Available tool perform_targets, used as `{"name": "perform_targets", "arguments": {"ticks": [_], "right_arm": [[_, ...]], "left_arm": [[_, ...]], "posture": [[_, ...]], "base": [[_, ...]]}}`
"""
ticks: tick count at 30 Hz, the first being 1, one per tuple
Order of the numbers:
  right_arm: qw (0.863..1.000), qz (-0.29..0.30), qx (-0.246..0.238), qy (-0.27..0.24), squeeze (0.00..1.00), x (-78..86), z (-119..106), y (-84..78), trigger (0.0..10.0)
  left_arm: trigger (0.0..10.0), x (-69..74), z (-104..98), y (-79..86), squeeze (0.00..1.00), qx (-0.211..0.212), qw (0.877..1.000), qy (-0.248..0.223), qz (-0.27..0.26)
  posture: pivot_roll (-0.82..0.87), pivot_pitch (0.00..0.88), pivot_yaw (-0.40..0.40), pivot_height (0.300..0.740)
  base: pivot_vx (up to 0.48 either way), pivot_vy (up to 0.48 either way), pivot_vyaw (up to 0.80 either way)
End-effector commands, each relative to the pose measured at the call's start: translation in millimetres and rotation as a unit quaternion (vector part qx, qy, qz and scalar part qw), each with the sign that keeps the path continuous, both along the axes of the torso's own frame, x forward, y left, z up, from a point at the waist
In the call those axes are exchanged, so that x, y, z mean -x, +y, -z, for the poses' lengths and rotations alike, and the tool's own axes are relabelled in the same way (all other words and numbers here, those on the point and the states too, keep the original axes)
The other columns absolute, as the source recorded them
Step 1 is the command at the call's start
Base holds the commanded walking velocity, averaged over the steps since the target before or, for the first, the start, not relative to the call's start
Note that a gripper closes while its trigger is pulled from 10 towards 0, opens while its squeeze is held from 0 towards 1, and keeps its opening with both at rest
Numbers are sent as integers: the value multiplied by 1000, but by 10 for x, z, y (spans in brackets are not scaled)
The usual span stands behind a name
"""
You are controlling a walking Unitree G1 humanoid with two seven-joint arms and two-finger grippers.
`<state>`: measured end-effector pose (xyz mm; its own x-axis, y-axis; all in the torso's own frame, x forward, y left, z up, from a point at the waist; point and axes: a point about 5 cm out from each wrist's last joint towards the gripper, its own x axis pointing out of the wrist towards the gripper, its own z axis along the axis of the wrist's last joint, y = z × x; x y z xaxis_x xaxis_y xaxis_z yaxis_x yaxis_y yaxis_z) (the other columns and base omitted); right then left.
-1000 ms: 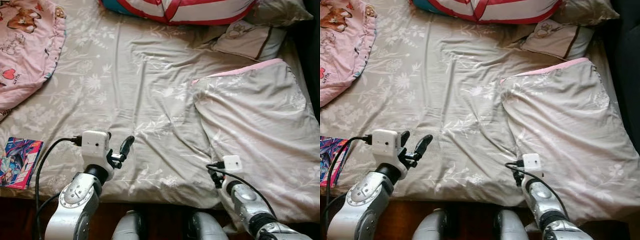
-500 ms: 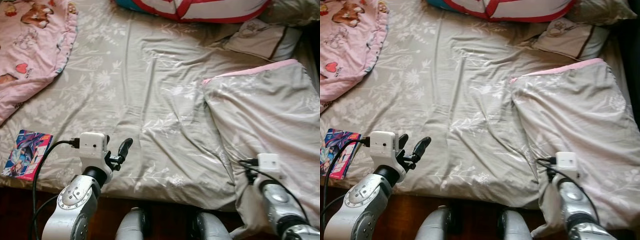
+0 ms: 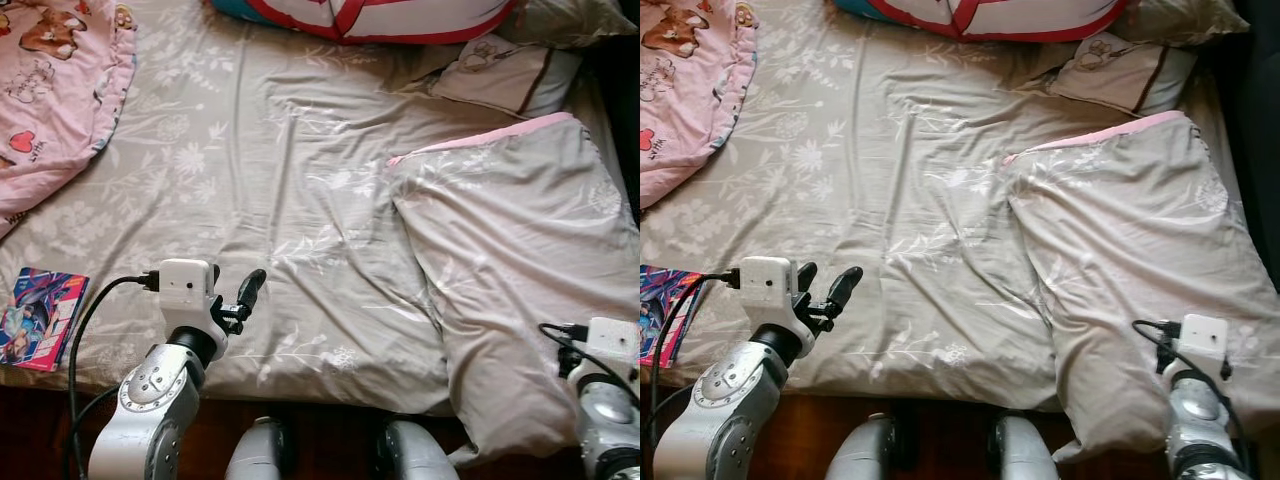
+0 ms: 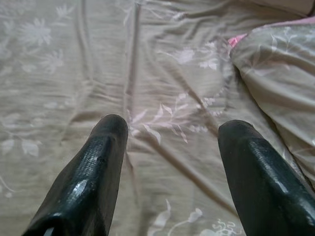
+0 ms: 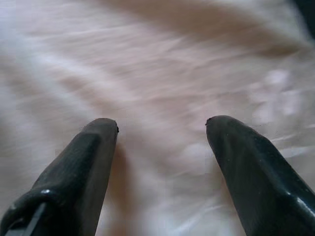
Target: Clean up the room
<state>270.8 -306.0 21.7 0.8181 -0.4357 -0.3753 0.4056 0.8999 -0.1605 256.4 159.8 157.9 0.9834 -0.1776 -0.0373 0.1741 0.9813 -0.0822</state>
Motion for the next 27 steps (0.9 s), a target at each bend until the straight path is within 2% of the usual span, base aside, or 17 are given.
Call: {"name": "perform_targets", "arguments": {"ticks": [1,2,3,27], "right_arm": [[999,-21,-26,5,0,86,140,126,10000],[998,-42,-45,-17,0,45,147,254,10000],[997,-48,-53,-31,0,24,140,308,10000],[997,-48,-53,-31,0,24,140,308,10000]], "left_arm": [[10000,-9,80,8,0,2,1000,9,-2],[10000,-53,119,-1,0,3,1000,10,-1],[10000,-75,142,-5,0,5,1000,10,-1],[10000,-75,142,-5,0,5,1000,10,-1]], "posture": [[89,368,34,740],[82,340,33,740],[77,322,32,740],[77,322,32,740]], "base": [[0,0,0],[0,0,0],[0,0,0],[0,0,0]]}}
